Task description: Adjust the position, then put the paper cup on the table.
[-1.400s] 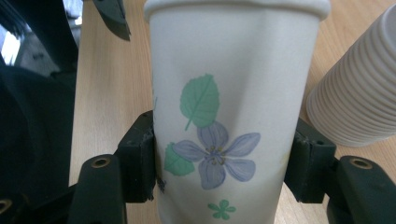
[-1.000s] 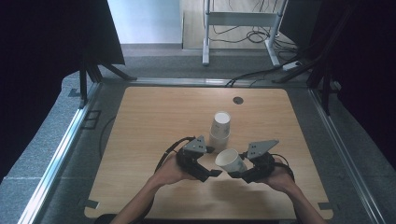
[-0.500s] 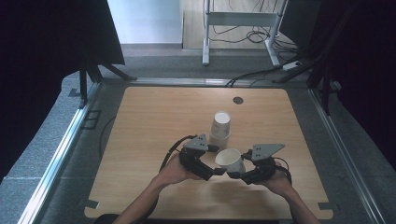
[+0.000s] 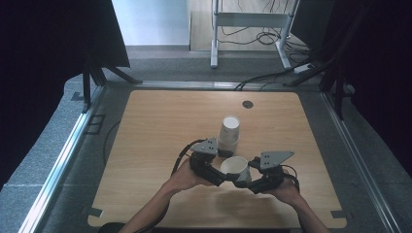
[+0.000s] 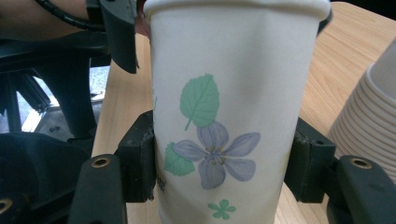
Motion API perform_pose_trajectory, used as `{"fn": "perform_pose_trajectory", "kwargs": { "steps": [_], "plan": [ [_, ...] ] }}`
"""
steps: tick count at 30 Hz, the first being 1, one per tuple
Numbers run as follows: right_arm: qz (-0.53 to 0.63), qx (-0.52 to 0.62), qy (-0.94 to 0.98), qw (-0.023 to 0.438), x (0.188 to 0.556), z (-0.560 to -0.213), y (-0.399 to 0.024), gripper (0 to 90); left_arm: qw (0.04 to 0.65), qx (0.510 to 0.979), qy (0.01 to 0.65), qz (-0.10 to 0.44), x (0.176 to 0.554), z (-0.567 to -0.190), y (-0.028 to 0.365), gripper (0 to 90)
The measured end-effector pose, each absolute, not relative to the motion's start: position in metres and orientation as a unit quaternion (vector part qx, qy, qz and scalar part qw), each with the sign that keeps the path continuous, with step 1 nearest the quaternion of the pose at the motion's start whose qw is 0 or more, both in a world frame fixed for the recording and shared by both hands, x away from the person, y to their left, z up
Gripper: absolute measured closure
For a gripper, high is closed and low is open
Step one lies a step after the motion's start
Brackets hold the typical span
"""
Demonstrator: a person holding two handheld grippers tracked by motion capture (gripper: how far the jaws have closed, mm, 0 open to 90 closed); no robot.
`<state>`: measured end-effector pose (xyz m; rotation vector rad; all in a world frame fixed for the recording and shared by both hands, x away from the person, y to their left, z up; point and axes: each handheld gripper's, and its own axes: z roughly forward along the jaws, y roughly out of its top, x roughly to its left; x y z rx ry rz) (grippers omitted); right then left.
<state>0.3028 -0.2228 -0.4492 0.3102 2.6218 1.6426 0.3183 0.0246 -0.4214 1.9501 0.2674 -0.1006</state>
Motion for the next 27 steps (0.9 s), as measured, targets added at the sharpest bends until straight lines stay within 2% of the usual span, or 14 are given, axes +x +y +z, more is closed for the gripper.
{"fn": "perform_pose_trajectory", "kwargs": {
  "steps": [8, 19, 22, 27],
  "plan": [
    [0.53, 0.092, 0.843, 0.01, 0.3024, -0.4508, -0.2212, 37.2, 0.562, 0.818, 0.102, -0.064, 0.3198, -0.4233, 0.0227, 22.0],
    [0.532, 0.09, 0.842, -0.001, 0.3032, -0.4523, -0.2207, 36.9, 0.556, 0.824, 0.093, -0.053, 0.3167, -0.4229, 0.0215, 33.5],
    [0.531, 0.093, 0.842, -0.006, 0.3038, -0.4528, -0.22, 34.7, 0.553, 0.827, 0.09, -0.047, 0.3158, -0.4212, 0.0211, 34.0],
    [0.524, 0.101, 0.846, 0.0, 0.3055, -0.4541, -0.2201, 26.0, 0.548, 0.831, 0.09, -0.039, 0.3157, -0.4172, 0.0212, 34.2]
  ]
}}
